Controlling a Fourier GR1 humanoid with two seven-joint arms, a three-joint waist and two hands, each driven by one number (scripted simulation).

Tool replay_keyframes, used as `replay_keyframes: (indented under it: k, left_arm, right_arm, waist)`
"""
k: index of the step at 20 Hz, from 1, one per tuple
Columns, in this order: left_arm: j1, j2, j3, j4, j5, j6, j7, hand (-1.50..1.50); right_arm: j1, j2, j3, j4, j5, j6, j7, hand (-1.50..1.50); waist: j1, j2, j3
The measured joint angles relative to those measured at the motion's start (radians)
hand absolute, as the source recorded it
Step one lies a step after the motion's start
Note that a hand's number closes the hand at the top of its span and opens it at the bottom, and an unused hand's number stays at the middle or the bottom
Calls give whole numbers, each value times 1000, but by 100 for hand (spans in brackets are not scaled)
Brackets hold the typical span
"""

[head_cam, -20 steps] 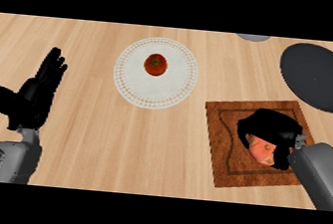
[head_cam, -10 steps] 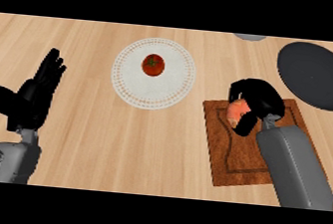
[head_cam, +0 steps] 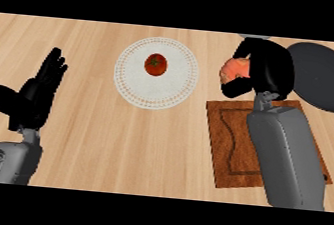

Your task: Pick the squash from the cutting board and place it in the pan

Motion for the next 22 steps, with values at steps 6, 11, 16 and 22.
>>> replay_keyframes:
  k: [6,11,16,22]
  left_arm:
    - [-21,-11,-7,2,-8,7,15,0]
    - [-16,-15,-10,2,-9,0,10,0]
    - [-43,-13,-7,-1,-8,-2,26,0]
    - [-58,-25,-20,1,-17,-1,24,0]
  right_arm:
    - [-47,-44,-148,-13,-89,-88,-15,150]
    - [-70,-123,-298,80,-203,-173,-107,150]
    - [-91,-276,-404,275,-249,-231,-247,150]
    - [-105,-442,-480,569,-232,-355,-435,150]
  waist:
    - [4,4,1]
    - [9,7,1]
    - [16,11,2]
    - [36,21,3]
